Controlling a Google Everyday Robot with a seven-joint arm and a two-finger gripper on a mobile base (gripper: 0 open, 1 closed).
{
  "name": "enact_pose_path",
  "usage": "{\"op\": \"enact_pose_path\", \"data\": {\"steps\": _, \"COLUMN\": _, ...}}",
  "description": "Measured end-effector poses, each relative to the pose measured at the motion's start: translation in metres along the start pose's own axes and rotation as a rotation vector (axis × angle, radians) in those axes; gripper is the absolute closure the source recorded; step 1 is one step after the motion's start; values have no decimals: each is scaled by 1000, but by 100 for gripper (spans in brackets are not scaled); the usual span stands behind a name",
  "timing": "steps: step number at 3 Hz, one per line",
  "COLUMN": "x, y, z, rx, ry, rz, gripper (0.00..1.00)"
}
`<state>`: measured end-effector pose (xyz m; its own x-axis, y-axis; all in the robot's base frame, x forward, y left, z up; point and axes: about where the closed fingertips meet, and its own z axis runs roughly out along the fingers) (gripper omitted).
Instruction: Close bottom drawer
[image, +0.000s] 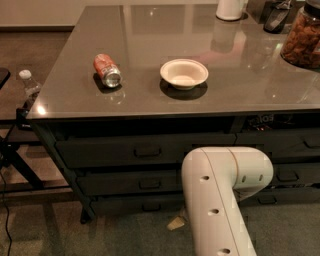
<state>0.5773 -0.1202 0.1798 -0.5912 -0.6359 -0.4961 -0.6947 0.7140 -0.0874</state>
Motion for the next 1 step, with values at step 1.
{"op": "enact_pose_path", "data": {"steps": 1, "x": 0, "y": 0, "z": 0, "rx": 0, "ry": 0, "rz": 0, "gripper": 0}}
